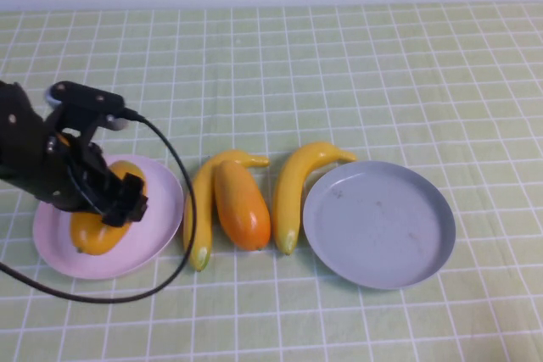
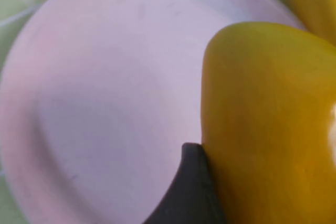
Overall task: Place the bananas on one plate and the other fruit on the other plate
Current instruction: Put one type of fruit in the left plate, then put another type of fruit in the right plate
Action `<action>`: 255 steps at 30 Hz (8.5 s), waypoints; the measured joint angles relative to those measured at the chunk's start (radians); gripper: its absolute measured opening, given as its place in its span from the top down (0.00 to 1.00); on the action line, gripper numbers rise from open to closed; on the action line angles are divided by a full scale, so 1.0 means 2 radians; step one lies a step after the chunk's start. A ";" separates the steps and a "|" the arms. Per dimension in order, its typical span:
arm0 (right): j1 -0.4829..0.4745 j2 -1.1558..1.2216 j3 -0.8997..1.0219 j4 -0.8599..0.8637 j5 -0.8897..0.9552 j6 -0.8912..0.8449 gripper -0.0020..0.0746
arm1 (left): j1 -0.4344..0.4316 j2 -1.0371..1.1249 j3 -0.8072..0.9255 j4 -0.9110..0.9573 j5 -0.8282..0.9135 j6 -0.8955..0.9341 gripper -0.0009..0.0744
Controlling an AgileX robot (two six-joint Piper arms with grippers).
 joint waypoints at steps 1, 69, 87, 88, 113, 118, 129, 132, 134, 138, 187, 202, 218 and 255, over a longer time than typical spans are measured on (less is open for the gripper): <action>0.000 0.000 0.000 0.000 0.000 0.000 1.00 | 0.011 0.006 0.000 0.000 -0.003 -0.001 0.29; 0.000 0.000 0.000 0.000 0.001 0.000 1.00 | -0.174 0.198 -0.220 0.051 0.095 -0.305 0.32; 0.000 0.000 0.000 0.000 0.001 0.000 1.00 | -0.172 0.196 -0.430 0.134 0.274 -0.148 0.32; 0.000 0.000 0.000 0.000 0.001 0.000 1.00 | -0.166 0.193 -0.431 0.148 0.275 -0.143 0.32; 0.000 0.000 0.000 0.000 0.001 0.000 1.00 | -0.066 0.022 -0.202 0.055 0.281 0.004 0.32; 0.000 0.000 0.000 0.000 0.001 0.000 1.00 | -0.066 0.035 -0.151 0.046 0.280 -0.043 0.32; 0.000 0.000 0.000 0.000 0.001 0.000 1.00 | -0.066 0.099 -0.136 0.075 0.222 -0.060 0.32; 0.000 0.000 0.000 0.000 0.001 0.000 1.00 | -0.066 0.108 -0.136 0.099 0.221 -0.094 0.32; 0.000 0.000 0.000 0.000 0.001 0.000 1.00 | -0.066 0.110 -0.136 0.109 0.220 -0.114 0.32; 0.000 0.000 0.000 0.000 0.001 0.000 1.00 | -0.066 0.110 -0.136 0.113 0.219 -0.137 0.31; 0.000 0.000 0.000 0.000 0.001 0.000 1.00 | -0.070 -0.441 0.180 0.044 -0.048 -0.163 0.99; 0.000 0.000 0.000 0.000 0.001 0.000 1.00 | -0.070 -0.524 0.353 0.081 -0.156 -0.167 0.99; 0.000 0.000 0.000 0.000 0.001 0.000 1.00 | 0.051 -0.726 0.518 0.075 -0.369 -0.157 0.99; 0.000 0.000 0.000 0.000 0.002 0.000 1.00 | 0.099 -0.788 0.519 0.091 -0.147 -0.163 0.99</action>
